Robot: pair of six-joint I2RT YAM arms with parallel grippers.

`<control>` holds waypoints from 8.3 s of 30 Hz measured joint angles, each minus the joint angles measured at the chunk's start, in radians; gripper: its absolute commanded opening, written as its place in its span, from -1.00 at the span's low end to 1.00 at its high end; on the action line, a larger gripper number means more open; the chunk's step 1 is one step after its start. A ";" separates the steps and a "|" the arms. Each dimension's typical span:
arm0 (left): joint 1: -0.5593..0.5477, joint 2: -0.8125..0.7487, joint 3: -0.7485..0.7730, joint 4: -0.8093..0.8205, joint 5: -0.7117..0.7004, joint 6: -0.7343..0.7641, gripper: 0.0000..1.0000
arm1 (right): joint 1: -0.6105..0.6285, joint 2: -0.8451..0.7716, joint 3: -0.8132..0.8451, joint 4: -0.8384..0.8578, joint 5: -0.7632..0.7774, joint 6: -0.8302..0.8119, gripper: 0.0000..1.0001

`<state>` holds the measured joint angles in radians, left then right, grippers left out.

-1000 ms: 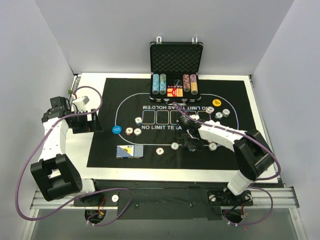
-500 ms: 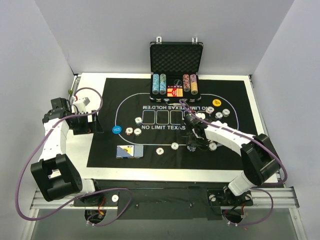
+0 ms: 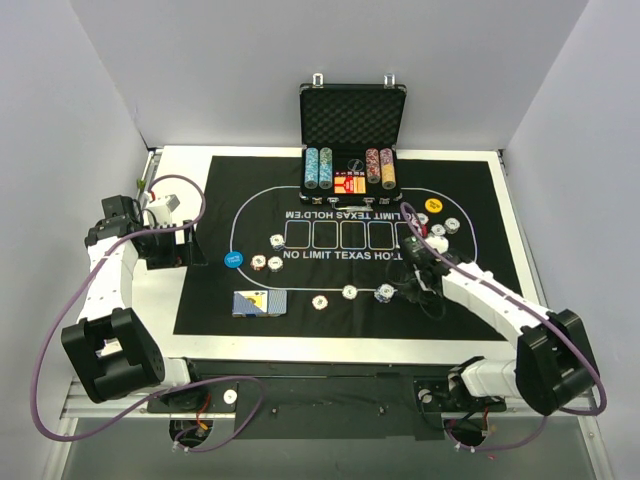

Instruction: Distribute texas hold em gaming equipment

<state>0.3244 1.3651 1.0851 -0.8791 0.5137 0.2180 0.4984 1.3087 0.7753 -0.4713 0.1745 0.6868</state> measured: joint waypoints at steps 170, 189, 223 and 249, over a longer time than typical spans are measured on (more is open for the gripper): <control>-0.802 0.157 0.318 -0.216 -0.014 0.768 -0.66 | 0.230 0.303 0.032 1.209 -0.697 0.631 -0.01; -0.811 0.155 0.365 -0.220 -0.015 0.699 0.79 | 0.202 0.328 -0.016 1.368 -0.722 0.726 -0.84; -0.734 0.068 0.282 -0.230 0.125 0.865 0.86 | 0.203 0.286 0.008 1.315 -0.782 0.702 -0.84; -0.658 0.000 0.172 -0.154 0.222 0.826 0.53 | 0.235 0.286 0.040 1.320 -0.790 0.727 -0.84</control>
<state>-0.3340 1.3651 1.2568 -1.0332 0.7361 1.0439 0.7330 1.5944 0.8154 0.8490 -0.6159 1.4136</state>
